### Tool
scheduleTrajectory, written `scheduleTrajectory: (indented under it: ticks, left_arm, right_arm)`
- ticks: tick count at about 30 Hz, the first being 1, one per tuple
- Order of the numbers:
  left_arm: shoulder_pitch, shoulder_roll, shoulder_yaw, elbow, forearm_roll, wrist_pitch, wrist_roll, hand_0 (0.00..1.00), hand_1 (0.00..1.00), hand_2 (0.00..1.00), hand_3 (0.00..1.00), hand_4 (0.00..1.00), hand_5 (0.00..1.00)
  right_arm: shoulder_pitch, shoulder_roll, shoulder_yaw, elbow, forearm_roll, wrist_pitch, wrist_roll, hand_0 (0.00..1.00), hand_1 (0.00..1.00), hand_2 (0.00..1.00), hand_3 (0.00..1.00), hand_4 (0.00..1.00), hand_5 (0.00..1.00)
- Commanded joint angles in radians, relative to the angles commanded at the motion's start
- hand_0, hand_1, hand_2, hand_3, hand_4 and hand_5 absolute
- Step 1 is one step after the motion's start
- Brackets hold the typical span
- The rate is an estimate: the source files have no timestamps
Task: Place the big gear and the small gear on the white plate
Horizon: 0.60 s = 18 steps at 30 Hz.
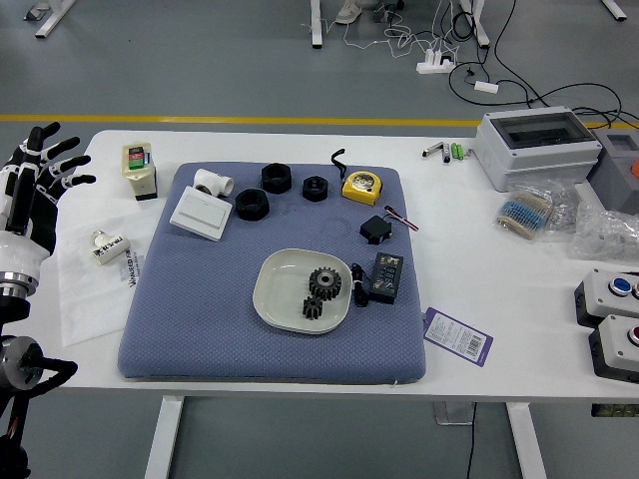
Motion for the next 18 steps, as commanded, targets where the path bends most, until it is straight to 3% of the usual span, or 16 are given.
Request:
scheduleTrajectory:
  ticks: [9, 18]
  left_arm:
    - [0.058, 0.013, -0.019, 0.006, -0.007, 0.005, 0.004, 0.294, 0.361, 0.462, 0.737, 0.916, 0.778]
    - [0.064, 0.012, -0.022, 0.008, -0.026, 0.01, -0.001, 0.298, 0.374, 0.504, 0.785, 0.915, 0.823]
  right_arm:
    - [-0.017, 0.007, 0.002, -0.001, -0.007, -0.002, 0.001, 0.617, 0.639, 0.738, 0.543, 0.735, 0.699]
    - [-0.037, 0.02, -0.009, -0.003, 0.027, 0.003, 0.014, 0.617, 0.639, 0.738, 0.544, 0.734, 0.698]
